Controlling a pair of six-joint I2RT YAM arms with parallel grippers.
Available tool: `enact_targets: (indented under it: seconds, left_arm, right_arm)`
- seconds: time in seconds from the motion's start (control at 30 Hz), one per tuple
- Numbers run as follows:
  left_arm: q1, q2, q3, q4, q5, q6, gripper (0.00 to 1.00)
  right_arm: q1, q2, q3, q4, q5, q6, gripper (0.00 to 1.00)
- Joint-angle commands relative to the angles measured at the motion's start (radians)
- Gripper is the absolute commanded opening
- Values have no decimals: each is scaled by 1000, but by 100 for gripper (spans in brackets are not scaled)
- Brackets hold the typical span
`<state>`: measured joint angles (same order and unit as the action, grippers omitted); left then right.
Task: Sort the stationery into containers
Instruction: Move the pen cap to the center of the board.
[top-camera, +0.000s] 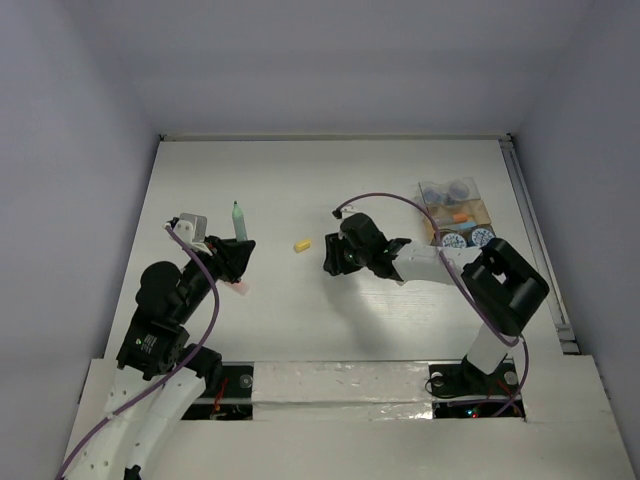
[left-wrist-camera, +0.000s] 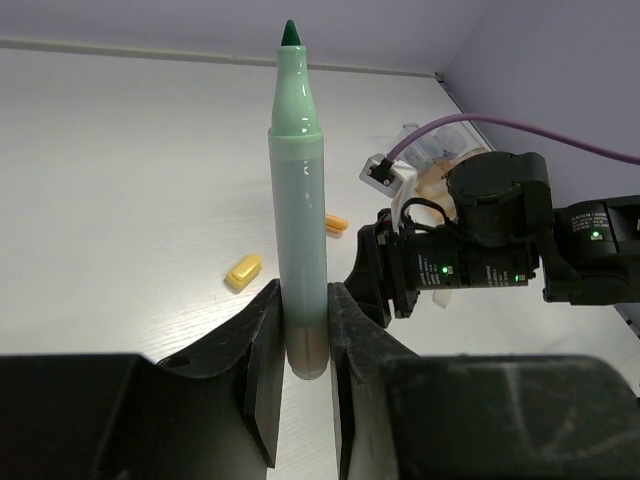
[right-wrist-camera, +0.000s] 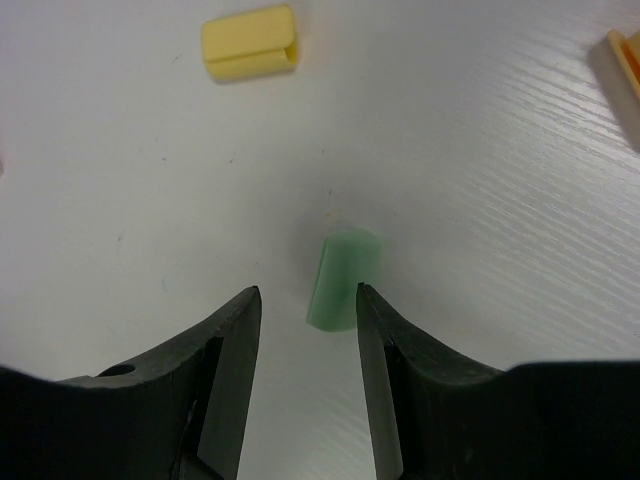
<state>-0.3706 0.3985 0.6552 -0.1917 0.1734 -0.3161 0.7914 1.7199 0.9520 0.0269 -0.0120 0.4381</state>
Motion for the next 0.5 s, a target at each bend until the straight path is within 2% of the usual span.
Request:
enact_targets:
  seconds: [0.0,0.33,0.47]
  left_arm:
    - [7,8,17,46,11,2,0]
    - [7,11,17,47,14,0,0]
    - [7,11,15,47,14,2,0]
  right_arm:
    - [-8,15,8,51,1,1,49]
    - [-17,70,47,-19,87,2,45]
    - [-17,79,51,-24,124,7,40]
